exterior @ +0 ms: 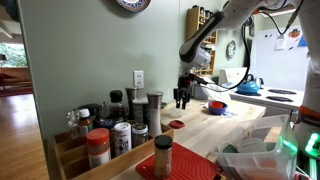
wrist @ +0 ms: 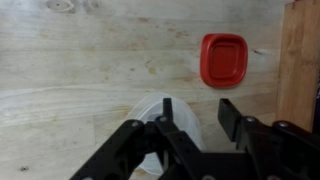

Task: Stack the plastic cup on the other

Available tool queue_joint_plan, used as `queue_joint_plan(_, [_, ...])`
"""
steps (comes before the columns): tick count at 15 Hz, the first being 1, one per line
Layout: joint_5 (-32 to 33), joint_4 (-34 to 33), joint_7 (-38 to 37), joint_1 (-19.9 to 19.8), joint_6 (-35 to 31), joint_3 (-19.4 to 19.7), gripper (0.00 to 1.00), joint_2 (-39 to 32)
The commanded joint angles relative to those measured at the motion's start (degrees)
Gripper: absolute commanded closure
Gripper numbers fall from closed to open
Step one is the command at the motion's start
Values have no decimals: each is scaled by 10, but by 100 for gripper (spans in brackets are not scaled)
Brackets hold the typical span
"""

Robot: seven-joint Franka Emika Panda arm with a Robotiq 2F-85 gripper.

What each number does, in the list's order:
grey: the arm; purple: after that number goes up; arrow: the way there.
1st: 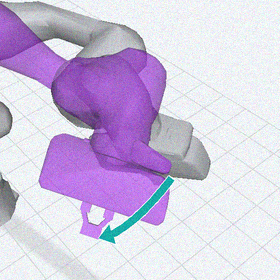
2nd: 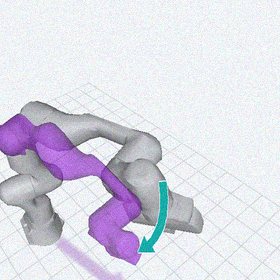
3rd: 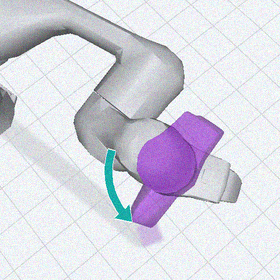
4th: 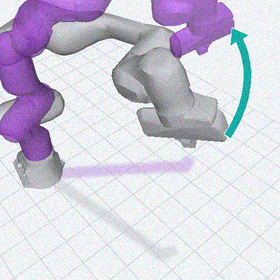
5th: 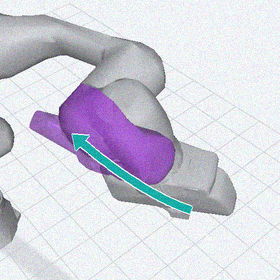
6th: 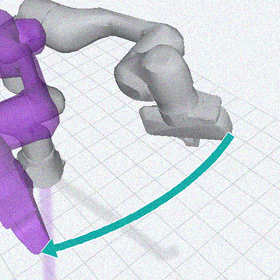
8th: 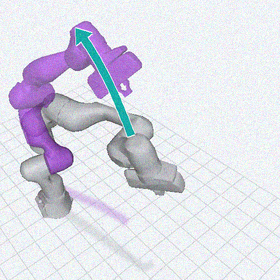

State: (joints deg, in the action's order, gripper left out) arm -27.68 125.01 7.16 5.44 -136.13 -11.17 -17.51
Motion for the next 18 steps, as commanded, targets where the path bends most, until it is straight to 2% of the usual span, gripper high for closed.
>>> queue_joint_plan(1, [-50, 18, 49, -18, -15, -14, 80, 5])
queue_joint_plan(3, [-60, 19, 64, -20, -16, -14, 95, 8])
queue_joint_plan(4, [-63, 20, 72, -20, -17, -14, 99, 9])
queue_joint_plan(11, [-28, 28, 68, -9, -7, -4, 99, 36])
queue_joint_plan(15, [88, 31, 20, 6, 24, 14, 99, 59])
queue_joint_plan(18, [147, 22, 3, 11, 28, 15, 99, 54])
